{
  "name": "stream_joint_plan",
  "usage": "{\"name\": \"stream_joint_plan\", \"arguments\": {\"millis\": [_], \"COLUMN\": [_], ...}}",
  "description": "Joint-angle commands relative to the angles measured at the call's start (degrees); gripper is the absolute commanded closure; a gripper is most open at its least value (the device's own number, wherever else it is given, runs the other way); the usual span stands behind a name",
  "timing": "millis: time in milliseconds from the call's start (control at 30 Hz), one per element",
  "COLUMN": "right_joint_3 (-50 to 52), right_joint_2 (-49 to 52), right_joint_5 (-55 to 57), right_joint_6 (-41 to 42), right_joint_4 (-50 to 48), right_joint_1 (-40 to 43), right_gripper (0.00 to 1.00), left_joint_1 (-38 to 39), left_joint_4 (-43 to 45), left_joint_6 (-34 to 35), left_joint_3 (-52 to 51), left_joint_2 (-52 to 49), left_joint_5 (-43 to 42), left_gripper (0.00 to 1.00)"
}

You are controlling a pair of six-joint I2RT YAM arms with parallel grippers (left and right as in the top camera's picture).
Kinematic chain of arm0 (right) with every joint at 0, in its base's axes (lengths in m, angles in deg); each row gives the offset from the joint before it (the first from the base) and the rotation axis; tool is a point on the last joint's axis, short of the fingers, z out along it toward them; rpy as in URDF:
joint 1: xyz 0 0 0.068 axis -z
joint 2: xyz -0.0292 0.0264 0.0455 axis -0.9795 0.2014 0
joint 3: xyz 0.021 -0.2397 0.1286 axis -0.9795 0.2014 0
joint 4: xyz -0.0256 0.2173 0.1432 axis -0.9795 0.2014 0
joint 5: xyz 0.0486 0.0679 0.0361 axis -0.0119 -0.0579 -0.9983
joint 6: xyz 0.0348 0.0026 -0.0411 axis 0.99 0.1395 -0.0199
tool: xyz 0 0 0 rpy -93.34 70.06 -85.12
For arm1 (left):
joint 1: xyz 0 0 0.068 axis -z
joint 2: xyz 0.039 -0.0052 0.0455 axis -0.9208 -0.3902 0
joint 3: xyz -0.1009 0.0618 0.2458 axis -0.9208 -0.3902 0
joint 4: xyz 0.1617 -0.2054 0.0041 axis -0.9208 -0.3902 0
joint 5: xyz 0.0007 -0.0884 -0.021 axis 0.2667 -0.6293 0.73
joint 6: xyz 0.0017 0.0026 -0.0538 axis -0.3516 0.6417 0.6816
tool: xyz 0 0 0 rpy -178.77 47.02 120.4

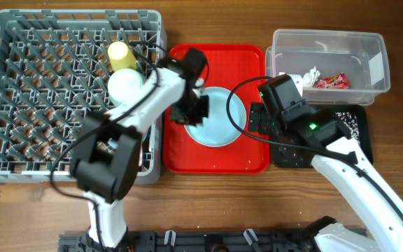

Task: Sort waste into correct bins and load items into the dishwasher rack
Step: 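Reach the left gripper to the light-blue plate and grasp its edge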

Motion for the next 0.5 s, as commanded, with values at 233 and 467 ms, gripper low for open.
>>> {"name": "stream_joint_plan", "arguments": {"millis": [233,467], "right_joint_3": [-0.6,-0.6], "right_joint_2": [0.0,0.0], "right_joint_5": [1.1,1.1], "right_joint_6": [0.1,0.1], "right_joint_4": [0.0,0.0], "right_joint_1": [0.1,0.1], "right_gripper": [0.00,0.00], "left_joint_1": [-1.8,-1.1], "left_joint_4": [2.2,7.0], "left_joint_6": [-0.5,-0.8], "left_joint_3": [1.4,-1.5], "left_joint_2": [3.3,3.2], "left_joint_5": [13.5,14.4], "left_gripper": [0.73,0.65]}}
